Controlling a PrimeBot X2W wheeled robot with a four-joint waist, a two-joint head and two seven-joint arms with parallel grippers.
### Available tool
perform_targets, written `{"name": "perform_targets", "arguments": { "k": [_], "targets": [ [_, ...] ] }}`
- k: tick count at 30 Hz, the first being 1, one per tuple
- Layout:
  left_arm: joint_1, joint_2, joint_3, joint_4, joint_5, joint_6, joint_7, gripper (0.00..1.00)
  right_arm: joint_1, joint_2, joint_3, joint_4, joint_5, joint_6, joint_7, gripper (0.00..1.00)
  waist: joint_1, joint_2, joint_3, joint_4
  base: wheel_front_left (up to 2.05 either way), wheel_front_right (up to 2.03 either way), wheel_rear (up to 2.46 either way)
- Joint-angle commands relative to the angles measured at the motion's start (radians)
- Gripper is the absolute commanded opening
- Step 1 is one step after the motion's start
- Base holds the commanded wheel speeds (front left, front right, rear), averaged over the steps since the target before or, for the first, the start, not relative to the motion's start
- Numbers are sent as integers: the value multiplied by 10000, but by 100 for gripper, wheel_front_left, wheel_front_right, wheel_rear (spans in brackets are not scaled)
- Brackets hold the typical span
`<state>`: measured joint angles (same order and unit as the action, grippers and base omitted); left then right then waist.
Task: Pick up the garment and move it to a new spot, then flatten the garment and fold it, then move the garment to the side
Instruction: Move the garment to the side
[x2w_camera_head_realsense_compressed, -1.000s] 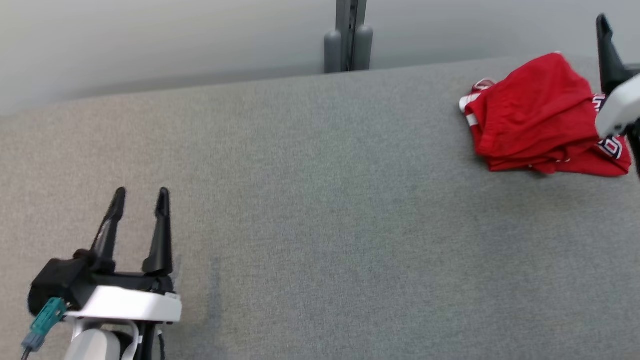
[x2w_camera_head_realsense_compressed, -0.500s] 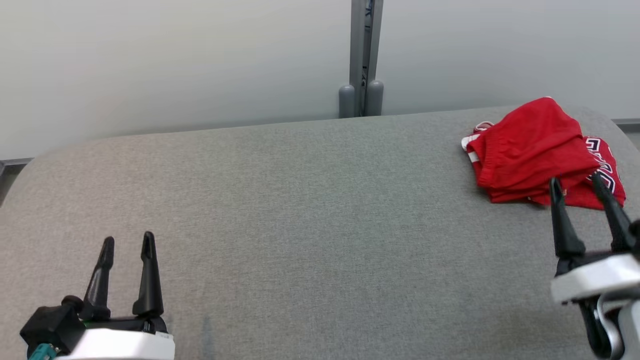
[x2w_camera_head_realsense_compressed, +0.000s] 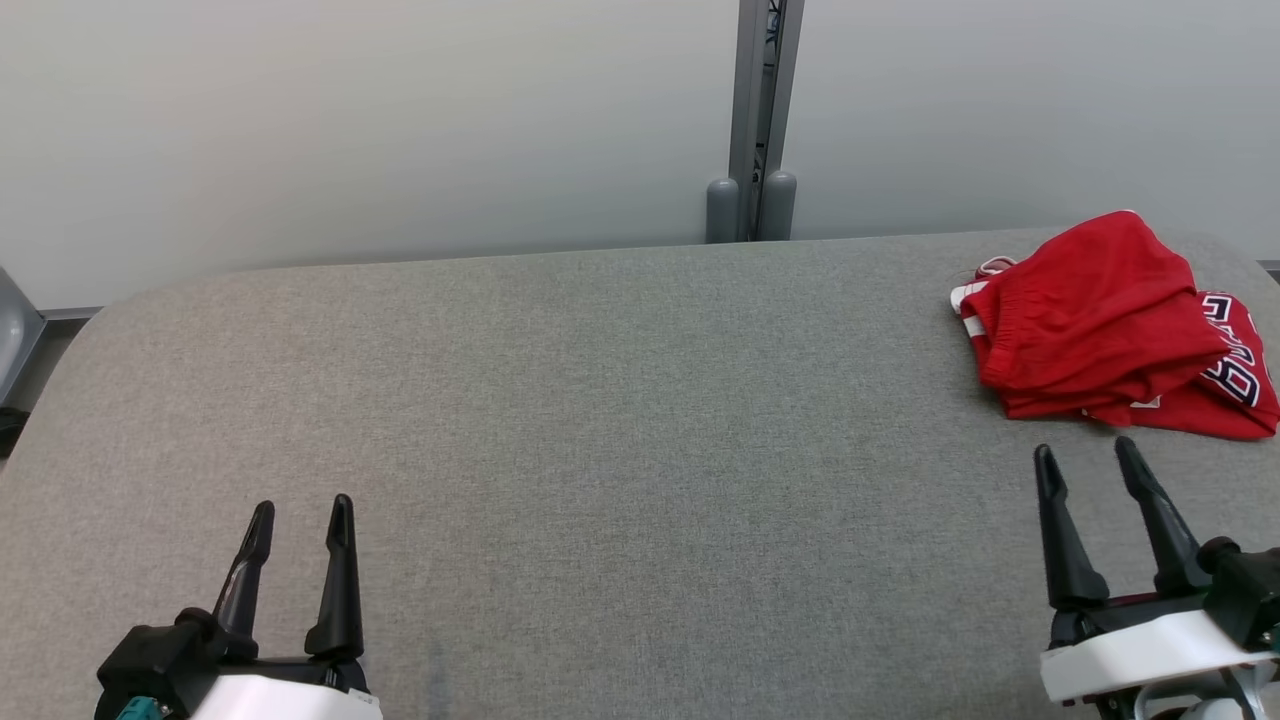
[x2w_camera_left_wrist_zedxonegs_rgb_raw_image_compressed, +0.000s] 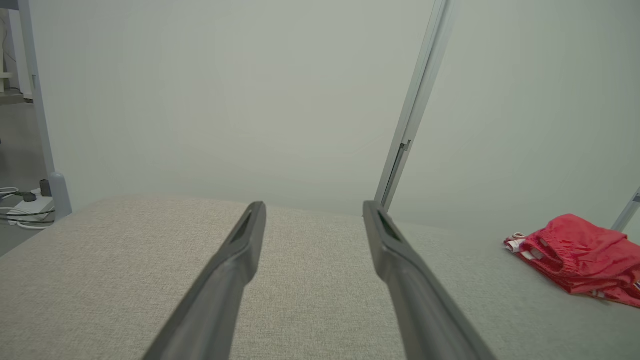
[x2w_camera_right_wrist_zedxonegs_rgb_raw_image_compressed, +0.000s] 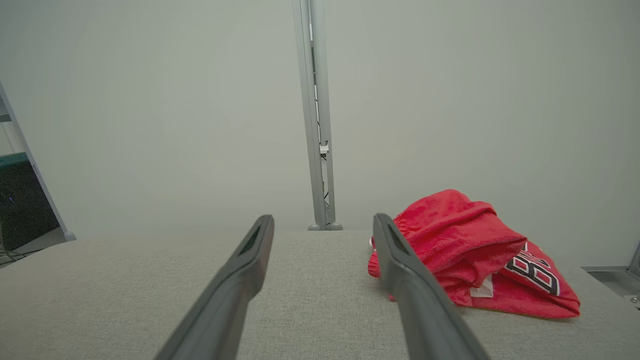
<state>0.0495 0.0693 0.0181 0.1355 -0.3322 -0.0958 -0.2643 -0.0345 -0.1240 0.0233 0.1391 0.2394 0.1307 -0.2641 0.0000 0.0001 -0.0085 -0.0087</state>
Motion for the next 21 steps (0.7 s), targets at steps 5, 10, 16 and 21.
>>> {"name": "perform_targets", "arguments": {
  "k": [5, 10, 16, 21],
  "targets": [
    [-93, -38, 40, 105, 189, -93, 8, 100, 23, -112, 169, -52, 128, 1, 3, 100, 0, -1, -19, -47, 0, 0, 0],
    [-175, -76, 34, 182, 286, -176, 8, 100, -109, -131, 303, 46, 254, 1, 2, 100, 0, -1, -25, -25, 0, 0, 0],
    [-211, -111, -8, 284, 362, -243, 8, 100, -132, -49, 398, 91, 265, 1, 2, 100, 0, -1, -45, -7, 0, 0, 0],
    [-248, -127, -4, 343, 392, -269, 8, 100, -126, -75, 515, 130, 342, 1, 2, 100, 0, -1, -51, -10, 0, 0, 0]
  ]
}}
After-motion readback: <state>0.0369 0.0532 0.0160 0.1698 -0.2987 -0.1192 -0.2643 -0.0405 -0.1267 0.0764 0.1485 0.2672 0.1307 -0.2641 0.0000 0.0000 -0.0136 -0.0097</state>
